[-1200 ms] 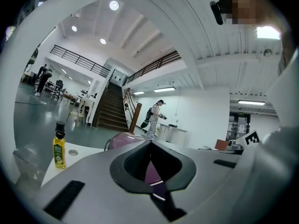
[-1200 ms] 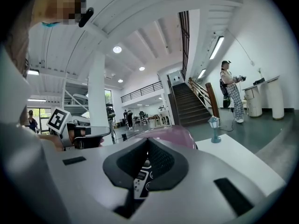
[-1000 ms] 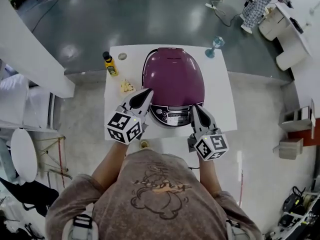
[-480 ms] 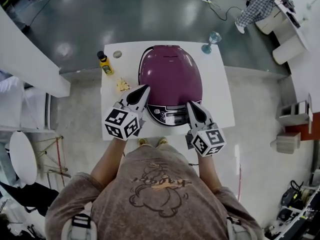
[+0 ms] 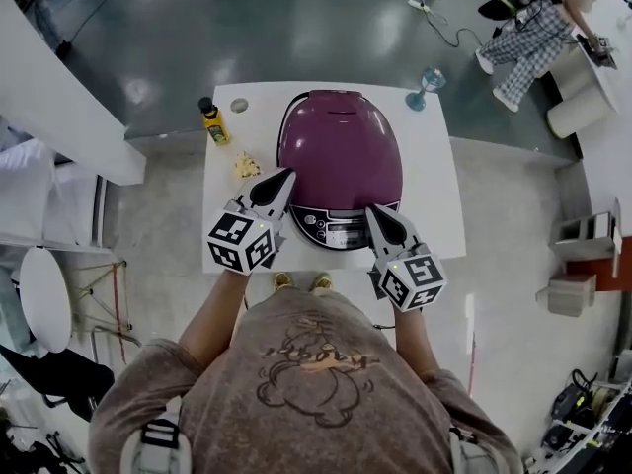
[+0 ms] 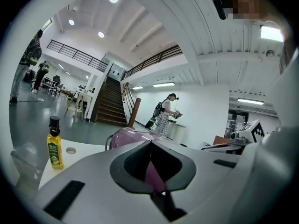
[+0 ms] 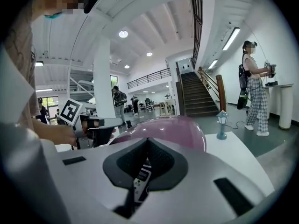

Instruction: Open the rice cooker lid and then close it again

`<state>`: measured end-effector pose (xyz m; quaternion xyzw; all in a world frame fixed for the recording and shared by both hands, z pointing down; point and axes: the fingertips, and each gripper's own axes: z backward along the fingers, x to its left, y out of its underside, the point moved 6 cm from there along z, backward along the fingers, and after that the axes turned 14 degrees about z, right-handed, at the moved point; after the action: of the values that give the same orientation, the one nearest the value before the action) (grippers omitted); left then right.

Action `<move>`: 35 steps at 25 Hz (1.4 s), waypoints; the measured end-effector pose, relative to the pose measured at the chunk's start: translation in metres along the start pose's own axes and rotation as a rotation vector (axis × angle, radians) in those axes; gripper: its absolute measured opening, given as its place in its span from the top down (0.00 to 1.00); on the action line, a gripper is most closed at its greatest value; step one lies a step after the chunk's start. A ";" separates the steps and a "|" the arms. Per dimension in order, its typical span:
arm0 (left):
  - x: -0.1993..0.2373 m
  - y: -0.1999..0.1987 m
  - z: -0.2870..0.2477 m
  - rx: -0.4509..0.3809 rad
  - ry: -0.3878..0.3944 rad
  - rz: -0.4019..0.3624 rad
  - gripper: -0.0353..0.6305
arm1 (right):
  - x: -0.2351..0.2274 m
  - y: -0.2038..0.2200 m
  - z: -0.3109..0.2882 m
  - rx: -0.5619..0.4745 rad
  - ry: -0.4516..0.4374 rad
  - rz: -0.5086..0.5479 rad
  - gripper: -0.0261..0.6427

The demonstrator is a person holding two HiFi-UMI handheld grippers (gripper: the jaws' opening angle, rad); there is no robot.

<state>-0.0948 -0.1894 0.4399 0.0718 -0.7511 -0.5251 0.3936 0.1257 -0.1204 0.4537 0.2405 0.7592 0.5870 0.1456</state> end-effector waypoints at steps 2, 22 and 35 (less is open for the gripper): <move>0.000 0.002 0.000 0.004 -0.005 -0.001 0.92 | 0.001 0.001 0.001 0.010 -0.009 0.007 0.96; -0.001 0.012 -0.002 0.027 -0.027 -0.005 0.92 | 0.000 0.006 -0.006 0.113 -0.026 0.047 0.96; -0.003 0.015 -0.005 0.034 -0.030 -0.001 0.92 | 0.001 0.007 -0.008 0.159 -0.041 0.046 0.95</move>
<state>-0.0846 -0.1853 0.4513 0.0708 -0.7659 -0.5132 0.3807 0.1228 -0.1249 0.4627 0.2807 0.7945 0.5230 0.1281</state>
